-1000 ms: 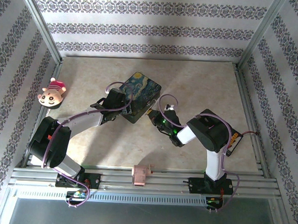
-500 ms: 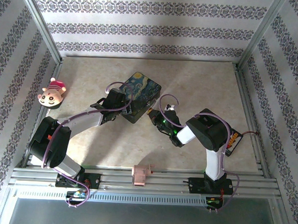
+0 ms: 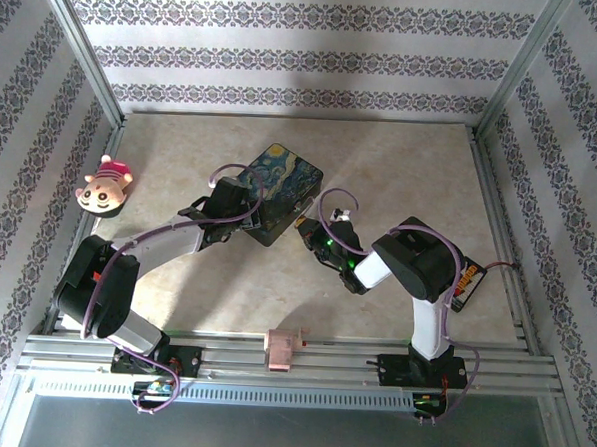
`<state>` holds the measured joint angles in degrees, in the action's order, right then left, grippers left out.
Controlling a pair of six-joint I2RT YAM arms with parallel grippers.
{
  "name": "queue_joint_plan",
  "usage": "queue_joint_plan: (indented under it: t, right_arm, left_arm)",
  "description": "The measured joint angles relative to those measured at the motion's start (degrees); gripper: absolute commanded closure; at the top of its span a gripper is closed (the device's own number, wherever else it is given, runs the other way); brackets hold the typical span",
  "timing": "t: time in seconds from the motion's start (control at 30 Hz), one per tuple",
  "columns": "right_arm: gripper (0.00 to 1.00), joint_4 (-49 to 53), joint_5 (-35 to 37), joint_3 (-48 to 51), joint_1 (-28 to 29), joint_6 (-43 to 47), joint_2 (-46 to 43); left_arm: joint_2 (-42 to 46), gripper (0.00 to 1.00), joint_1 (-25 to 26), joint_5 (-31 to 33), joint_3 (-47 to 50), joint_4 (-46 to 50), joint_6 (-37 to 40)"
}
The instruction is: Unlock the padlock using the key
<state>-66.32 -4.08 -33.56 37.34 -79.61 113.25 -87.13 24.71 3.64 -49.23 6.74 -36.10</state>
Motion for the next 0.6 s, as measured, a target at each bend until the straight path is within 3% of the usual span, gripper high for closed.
queue_joint_plan:
  t: [0.6]
  right_arm:
    - [1.0, -3.76, 2.25, 3.02, 3.45, -1.33, 0.0]
  left_arm:
    - [0.07, 0.3, -2.08, -4.55, 0.13, -0.83, -0.52]
